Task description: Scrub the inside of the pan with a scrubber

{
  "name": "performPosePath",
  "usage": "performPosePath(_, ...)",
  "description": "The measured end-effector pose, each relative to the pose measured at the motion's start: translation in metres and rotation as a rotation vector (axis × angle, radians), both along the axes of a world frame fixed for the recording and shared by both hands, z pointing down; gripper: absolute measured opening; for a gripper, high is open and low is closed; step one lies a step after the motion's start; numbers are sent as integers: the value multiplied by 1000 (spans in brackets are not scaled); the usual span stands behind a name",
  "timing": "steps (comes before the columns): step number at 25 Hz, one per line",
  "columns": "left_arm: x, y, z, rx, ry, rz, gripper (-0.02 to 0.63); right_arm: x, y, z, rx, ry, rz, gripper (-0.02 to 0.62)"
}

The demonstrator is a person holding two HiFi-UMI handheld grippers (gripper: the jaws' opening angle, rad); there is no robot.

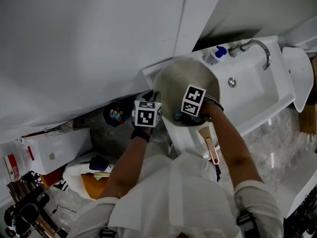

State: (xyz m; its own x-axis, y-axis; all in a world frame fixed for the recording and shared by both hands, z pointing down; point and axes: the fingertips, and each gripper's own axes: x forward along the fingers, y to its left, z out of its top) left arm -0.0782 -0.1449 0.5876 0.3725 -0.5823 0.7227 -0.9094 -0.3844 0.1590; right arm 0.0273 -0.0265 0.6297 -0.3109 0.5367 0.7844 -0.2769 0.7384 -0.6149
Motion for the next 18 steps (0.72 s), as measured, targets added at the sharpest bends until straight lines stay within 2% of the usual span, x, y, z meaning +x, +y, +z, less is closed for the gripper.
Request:
performPosePath(3, 0, 0, 0, -6, -1, 0, 77, 36, 1, 5, 18, 166, -129, 49)
performPosePath(5, 1, 0, 0, -12, -1, 0, 77, 61, -10, 9, 55, 286, -179, 49)
performPosePath(7, 1, 0, 0, -14, -2, 2, 77, 84, -32, 14, 138, 408, -183, 49)
performPosePath(9, 1, 0, 0, -15, -2, 7, 77, 98, -59, 20, 245, 486, -153, 49)
performPosePath(11, 2, 0, 0, -14, -3, 11, 77, 99, -83, 28, 345, 501, -119, 49)
performPosePath(14, 2, 0, 0, -14, -4, 14, 77, 89, -120, 35, 489, 468, -41, 49)
performPosePath(18, 2, -1, 0, -10, -5, 16, 77, 61, -164, 26, 656, 343, 120, 49)
